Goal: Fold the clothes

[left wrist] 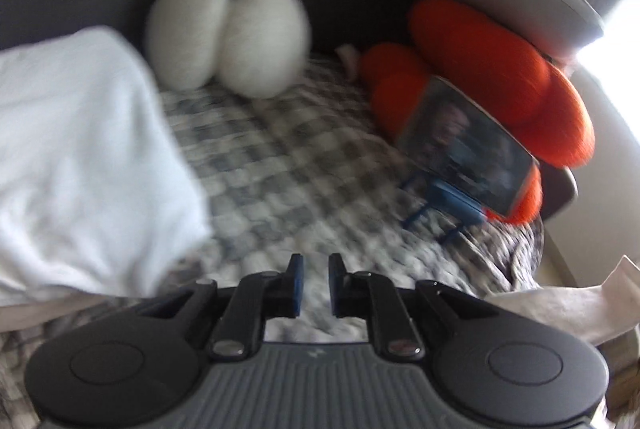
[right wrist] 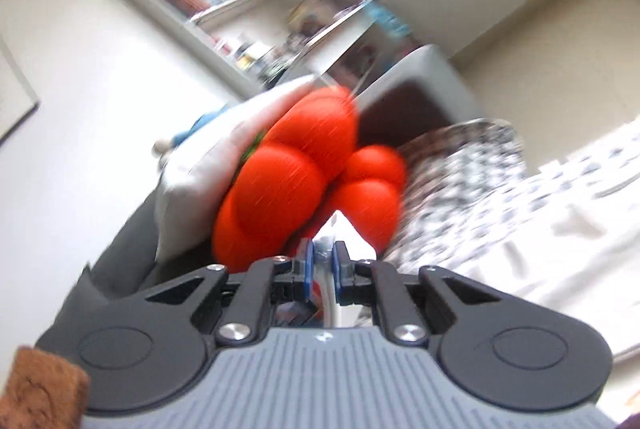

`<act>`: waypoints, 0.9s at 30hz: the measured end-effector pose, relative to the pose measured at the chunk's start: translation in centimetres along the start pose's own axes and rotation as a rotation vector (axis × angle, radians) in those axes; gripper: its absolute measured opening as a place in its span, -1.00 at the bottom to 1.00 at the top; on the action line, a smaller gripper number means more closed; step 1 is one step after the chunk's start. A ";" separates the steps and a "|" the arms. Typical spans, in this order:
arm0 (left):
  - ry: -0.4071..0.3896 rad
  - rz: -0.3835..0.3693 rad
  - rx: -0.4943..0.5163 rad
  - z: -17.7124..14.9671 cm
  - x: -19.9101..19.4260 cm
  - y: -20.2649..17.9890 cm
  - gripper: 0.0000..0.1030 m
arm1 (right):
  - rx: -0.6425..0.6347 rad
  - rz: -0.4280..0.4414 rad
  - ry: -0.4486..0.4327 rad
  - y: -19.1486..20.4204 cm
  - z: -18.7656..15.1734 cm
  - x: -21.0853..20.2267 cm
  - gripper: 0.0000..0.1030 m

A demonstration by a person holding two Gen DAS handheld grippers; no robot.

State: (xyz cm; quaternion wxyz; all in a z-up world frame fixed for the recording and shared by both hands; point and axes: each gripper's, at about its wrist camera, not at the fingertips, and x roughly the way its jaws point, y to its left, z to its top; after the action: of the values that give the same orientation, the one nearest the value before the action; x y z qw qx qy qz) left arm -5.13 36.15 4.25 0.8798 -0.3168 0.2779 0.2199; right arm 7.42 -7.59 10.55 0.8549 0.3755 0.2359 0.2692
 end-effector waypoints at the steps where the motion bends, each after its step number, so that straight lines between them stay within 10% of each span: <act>1: -0.002 -0.018 0.051 -0.5 -0.3 -1.6 -0.74 | 0.023 -0.012 -0.006 -1.1 0.8 -0.8 -0.78; 8: 0.024 -0.192 0.371 -6.0 -2.3 -13.8 -0.60 | 0.098 -0.023 -0.005 -4.2 4.1 -2.4 -0.78; 27: 0.223 -0.458 0.377 -12.3 0.4 -24.5 -0.55 | 0.182 0.069 -0.138 -8.7 11.1 -6.4 -0.78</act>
State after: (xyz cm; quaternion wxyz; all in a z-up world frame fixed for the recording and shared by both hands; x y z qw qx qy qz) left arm 4.65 10.68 6.79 0.9138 -0.2246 0.3300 -0.0752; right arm 11.84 -22.40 11.84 0.8218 0.4771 0.1869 0.2492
